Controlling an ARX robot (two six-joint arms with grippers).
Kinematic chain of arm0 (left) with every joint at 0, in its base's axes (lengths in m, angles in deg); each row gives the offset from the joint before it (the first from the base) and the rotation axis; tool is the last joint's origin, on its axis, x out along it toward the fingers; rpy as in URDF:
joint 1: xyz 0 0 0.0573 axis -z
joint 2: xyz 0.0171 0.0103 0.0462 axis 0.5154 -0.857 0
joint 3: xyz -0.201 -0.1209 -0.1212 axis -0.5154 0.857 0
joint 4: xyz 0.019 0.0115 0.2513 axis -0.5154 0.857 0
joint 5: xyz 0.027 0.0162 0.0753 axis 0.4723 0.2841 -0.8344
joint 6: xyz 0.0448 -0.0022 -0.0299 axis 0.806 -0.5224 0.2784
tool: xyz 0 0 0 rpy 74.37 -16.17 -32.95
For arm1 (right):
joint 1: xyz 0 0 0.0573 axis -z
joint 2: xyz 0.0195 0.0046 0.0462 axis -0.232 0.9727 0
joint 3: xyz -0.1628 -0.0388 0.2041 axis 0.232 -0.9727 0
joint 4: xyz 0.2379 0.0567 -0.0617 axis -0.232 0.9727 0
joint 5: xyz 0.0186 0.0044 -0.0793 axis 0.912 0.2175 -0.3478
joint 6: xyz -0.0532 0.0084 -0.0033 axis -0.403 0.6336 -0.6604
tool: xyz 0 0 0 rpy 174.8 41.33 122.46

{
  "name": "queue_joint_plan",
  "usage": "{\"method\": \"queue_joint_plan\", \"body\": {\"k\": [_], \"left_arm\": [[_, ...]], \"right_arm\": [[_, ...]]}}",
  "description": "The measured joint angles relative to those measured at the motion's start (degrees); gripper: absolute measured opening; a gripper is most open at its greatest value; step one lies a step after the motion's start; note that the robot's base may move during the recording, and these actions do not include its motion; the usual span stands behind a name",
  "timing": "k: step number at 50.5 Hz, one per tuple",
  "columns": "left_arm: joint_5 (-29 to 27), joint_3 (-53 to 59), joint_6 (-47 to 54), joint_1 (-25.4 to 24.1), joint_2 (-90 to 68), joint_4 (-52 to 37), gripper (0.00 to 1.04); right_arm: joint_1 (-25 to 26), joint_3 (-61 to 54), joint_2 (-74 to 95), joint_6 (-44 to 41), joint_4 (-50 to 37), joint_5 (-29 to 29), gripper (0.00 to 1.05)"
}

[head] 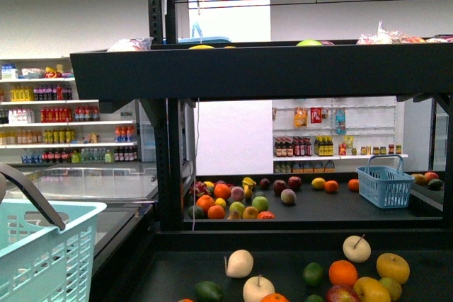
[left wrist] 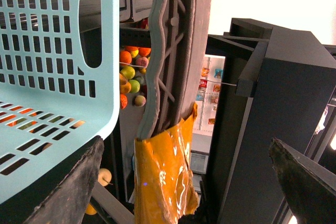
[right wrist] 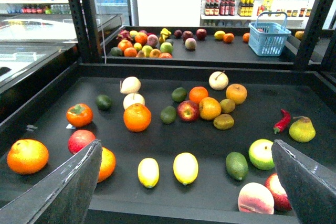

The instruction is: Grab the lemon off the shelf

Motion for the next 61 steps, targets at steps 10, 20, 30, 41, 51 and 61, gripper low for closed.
{"method": "queue_joint_plan", "body": {"k": [10, 20, 30, 41, 51, 61], "left_arm": [[-0.8, -3.1, 2.7, 0.4, -2.6, 1.4, 0.74], [-1.6, -5.5, 4.5, 1.3, -5.3, 2.1, 0.36], [-1.6, -5.7, 5.0, 1.5, -5.7, 2.0, 0.17], [-1.4, -5.5, 5.7, 1.5, -4.7, 2.1, 0.16], [0.5, -2.8, 8.2, 2.8, 0.8, 2.6, 0.13], [3.5, -1.1, 13.7, 7.0, 8.5, 3.8, 0.11]], "right_arm": [[0.0, 0.0, 0.0, 0.0, 0.0, 0.0, 0.97], [0.0, 0.0, 0.0, 0.0, 0.0, 0.0, 0.97], [0.0, 0.0, 0.0, 0.0, 0.0, 0.0, 0.97], [0.0, 0.0, 0.0, 0.0, 0.0, 0.0, 0.97], [0.0, 0.0, 0.0, 0.0, 0.0, 0.0, 0.97], [0.0, 0.0, 0.0, 0.0, 0.0, 0.0, 0.97]]}}
